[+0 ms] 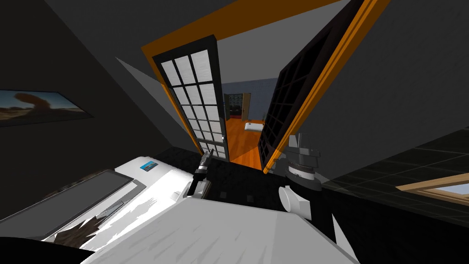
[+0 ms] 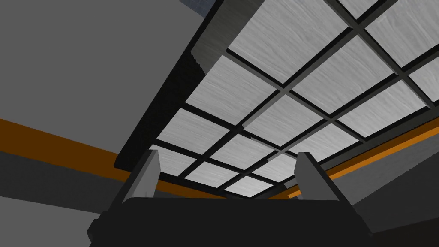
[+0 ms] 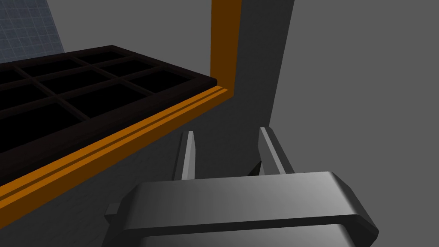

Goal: Push the door open

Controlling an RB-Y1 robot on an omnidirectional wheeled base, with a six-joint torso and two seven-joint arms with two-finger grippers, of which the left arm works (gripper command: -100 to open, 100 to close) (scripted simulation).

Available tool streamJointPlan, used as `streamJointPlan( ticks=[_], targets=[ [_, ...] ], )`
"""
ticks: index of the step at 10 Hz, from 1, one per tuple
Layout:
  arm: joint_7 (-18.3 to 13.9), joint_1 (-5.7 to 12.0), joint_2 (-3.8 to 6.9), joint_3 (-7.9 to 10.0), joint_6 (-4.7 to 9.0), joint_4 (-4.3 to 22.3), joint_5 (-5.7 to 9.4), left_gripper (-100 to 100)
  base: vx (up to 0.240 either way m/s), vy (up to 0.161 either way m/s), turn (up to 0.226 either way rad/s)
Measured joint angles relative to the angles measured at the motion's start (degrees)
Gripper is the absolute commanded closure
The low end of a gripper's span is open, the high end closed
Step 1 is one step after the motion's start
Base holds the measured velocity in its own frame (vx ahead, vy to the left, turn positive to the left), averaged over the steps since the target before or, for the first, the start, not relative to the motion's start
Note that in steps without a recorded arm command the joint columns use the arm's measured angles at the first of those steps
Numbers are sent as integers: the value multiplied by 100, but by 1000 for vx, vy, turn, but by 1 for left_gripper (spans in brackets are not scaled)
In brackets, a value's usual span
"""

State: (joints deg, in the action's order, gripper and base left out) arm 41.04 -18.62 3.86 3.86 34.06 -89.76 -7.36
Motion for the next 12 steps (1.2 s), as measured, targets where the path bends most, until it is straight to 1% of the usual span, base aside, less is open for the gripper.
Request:
streamJointPlan(
  ticks=[1, 2, 3, 4, 6, 8, 11, 12],
  targets=[
    [166, 51, -10, 23, 60, 165, -47, -100, 66, 36, -27],
    [261, 94, -9, 42, 112, 294, -66, -100, 49, 26, -46],
    [365, 142, -14, 58, 127, 404, -98, -100, 69, 47, -102],
    [515, 153, -35, 68, 180, 545, -146, -100, 89, 54, -84],
    [810, 275, -13, 133, 272, 853, -221, -100, 68, 43, -48],
    [979, 343, 0, 171, 334, 1076, -264, -100, 58, 49, -72],
    [1427, 541, -28, 257, 514, 1639, -380, -100, 88, 60, -74],
    [1573, 567, -35, 279, 568, 1781, -420, -100, 95, 51, -83]
  ],
)
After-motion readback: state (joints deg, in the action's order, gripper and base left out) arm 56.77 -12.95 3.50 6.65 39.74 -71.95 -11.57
